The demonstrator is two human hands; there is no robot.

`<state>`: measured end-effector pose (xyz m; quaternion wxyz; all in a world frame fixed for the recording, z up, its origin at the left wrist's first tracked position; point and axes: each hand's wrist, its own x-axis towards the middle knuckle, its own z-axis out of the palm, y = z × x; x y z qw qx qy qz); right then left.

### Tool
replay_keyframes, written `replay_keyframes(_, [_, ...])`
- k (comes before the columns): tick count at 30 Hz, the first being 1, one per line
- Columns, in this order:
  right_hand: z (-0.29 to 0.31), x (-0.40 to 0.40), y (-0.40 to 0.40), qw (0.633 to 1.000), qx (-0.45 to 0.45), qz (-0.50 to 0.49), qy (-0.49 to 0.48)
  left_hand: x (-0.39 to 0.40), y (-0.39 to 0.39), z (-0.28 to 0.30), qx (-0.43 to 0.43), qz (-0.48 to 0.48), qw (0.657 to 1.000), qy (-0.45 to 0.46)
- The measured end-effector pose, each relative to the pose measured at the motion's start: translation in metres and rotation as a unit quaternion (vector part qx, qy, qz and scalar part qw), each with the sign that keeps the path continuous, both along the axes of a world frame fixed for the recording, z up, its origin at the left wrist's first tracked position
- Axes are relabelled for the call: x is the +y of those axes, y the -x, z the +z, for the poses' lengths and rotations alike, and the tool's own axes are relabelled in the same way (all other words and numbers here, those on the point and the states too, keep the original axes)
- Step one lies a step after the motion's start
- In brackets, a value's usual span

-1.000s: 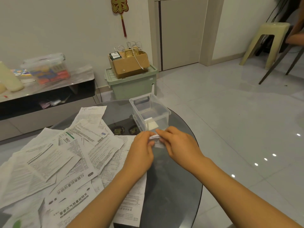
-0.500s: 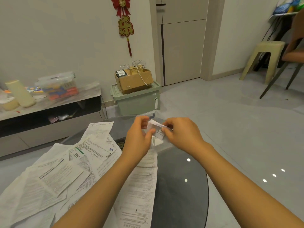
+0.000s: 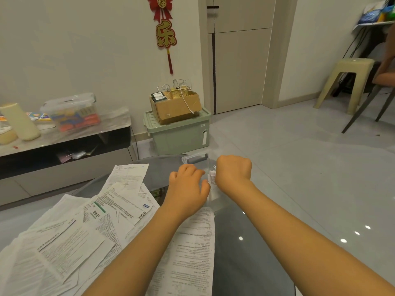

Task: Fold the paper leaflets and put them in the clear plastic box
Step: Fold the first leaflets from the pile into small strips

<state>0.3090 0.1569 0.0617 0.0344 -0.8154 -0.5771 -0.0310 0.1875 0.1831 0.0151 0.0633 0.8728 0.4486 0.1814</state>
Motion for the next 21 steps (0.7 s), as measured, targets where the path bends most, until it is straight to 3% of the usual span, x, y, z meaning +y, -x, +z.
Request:
replay_keyframes(4, [-0.001, 0.007, 0.0, 0.998, -0.069, 0.009, 0.011, -0.001, -0.006, -0.005, 0.016, 0.031, 0.997, -0.067])
replay_keyframes(8, [0.0, 0.015, -0.006, 0.993, -0.11, 0.012, 0.041, -0.001, -0.009, -0.006, 0.006, 0.043, 0.997, -0.067])
replay_keyframes(21, [-0.005, 0.02, -0.009, 0.999, -0.028, -0.012, 0.028, -0.004, -0.007, -0.012, -0.043, 0.037, 0.997, -0.046])
